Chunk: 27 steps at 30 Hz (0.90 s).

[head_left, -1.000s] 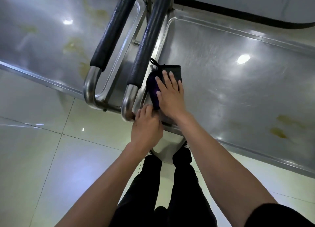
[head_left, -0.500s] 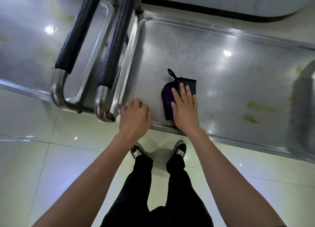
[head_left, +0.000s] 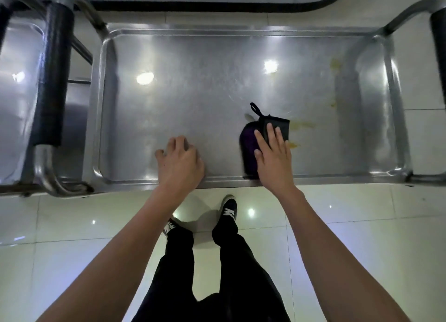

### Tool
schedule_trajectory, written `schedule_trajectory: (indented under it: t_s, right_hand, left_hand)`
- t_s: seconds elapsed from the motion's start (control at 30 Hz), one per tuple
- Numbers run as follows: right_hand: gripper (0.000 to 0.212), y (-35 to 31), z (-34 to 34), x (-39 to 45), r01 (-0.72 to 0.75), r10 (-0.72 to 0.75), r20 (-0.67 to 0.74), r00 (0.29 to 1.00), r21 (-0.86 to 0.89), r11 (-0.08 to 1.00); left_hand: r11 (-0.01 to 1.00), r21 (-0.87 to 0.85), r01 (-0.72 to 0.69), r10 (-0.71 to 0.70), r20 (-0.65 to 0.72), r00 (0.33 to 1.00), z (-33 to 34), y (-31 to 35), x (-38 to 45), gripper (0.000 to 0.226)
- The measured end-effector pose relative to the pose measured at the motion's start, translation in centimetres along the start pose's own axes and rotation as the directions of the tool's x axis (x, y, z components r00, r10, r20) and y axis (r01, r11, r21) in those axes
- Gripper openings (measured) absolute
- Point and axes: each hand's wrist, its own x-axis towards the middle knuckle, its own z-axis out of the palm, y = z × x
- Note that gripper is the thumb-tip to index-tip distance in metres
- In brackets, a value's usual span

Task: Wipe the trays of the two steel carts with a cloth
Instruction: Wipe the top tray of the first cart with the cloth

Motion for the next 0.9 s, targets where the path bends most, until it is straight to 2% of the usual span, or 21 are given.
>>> schedule_trajectory:
  t_s: [0.27,0.43,0.63,0.9]
  right_hand:
    - [0.052,0.6,0.5,-0.9,0.043,-0.043,-0.035,0.998,-0.013,0.999]
    - [0.067,-2.3,2.0,-3.3,0.115,-0.116,0.017,0.993,0.021,0.993]
    - [0.068,-6.5,3.9,-4.0,0.179,-0.179,0.023,0.984,-0.007,0.984]
    - [0.067,-12.6,6.3,-4.5,0.254,-0.255,0.006,0.967,-0.106,0.961]
  left_hand:
    - [1.000,0.008,0.017,-0.017,-0.007,1.000,0.0,0.3,-0.1,0.034]
    - [1.000,0.013,-0.024,0.023,0.033,0.999,0.8,-1.4,-1.1,0.041]
    - [0.994,-0.053,-0.091,0.090,-0.023,0.996,1.5,-4.3,-2.4,0.039]
    - [0.976,-0.215,0.033,-0.071,-0.169,0.983,3.9,-11.5,-10.2,0.026]
